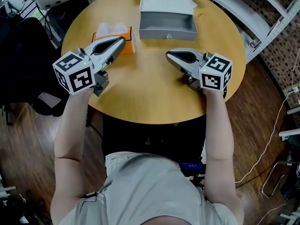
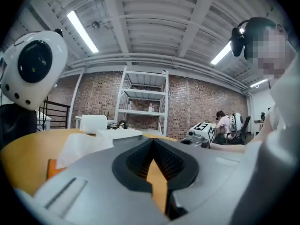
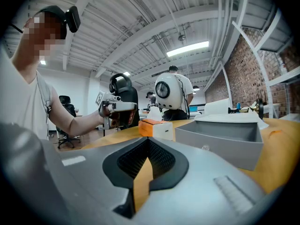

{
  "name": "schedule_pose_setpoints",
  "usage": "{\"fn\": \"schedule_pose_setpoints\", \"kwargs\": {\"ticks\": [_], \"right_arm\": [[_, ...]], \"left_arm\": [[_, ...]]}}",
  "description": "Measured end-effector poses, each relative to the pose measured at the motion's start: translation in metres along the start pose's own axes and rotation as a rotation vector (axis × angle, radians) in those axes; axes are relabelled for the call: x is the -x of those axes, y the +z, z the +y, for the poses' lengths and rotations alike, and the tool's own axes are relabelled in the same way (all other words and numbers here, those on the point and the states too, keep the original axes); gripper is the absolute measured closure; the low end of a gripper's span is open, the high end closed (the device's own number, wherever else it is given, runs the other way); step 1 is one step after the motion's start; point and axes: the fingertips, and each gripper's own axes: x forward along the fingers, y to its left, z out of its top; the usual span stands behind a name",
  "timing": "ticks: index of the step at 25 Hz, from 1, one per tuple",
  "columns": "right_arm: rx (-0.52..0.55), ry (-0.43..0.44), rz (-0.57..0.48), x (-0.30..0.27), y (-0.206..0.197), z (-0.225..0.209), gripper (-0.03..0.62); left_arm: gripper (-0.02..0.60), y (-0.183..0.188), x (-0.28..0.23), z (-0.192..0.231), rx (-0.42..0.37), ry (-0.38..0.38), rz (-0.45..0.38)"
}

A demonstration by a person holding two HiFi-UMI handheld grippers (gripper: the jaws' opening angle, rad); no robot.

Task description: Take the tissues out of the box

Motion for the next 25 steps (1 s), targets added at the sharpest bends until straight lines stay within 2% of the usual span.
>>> {"fn": "schedule_pose_setpoints", "kwargs": {"ticks": [6,11,19,25], "right_arm": [[0.002,0.001,0.003,0.0,-0.001,0.0,0.592],[0.001,0.001,0.003,0.0,-0.001,0.0,0.592],[-0.001,0.001,-0.003,0.0,0.0,0.0,0.592],[0.001,0.0,-0.001,0.0,-0.001,0.0,0.592]], "left_arm": [[0.581,-0.034,-0.053,-0.041,-0.022,-0.103,0.044],[0.581,-0.058,-0.077,-0.055,-0.067,-0.092,0.096],[0.581,-0.074,-0.077,-0.038,0.014,-0.053,0.097],[0.581,-0.076,-0.079,-0.042,-0.023,-0.051,0.11]]}}
